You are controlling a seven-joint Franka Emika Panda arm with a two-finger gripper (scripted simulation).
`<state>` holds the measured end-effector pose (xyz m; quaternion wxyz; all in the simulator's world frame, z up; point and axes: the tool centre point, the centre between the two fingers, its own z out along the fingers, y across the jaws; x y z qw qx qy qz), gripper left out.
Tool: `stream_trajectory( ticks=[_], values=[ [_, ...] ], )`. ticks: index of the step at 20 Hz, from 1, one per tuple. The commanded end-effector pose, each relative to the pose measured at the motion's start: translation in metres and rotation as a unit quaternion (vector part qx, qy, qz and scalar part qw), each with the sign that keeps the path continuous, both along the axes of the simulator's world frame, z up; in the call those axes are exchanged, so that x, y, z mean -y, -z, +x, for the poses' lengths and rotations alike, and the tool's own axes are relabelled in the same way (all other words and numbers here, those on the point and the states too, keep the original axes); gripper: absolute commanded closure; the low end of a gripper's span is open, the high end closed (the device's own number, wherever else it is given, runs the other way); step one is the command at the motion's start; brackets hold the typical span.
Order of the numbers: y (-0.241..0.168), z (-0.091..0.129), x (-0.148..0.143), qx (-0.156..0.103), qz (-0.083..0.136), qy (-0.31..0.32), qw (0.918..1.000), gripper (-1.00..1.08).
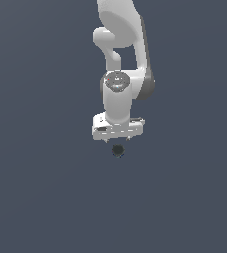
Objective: Pick up the object and move it to a goal position.
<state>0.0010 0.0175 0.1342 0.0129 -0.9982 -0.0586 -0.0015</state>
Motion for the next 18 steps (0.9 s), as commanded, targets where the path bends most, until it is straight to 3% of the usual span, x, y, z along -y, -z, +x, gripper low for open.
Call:
stream_trajectory(
  ticks=[1, 10, 18],
  values=[
    [0.010, -0.001, -0.001, 0.000, -0.003, -0.029, 0.9996, -0.92],
    [0.050, -0.005, -0.005, 0.001, -0.011, -0.149, 0.9888, -0.92],
    [0.068, -0.008, -0.008, 0.002, -0.013, -0.203, 0.9791, -0.92]
  ],
)
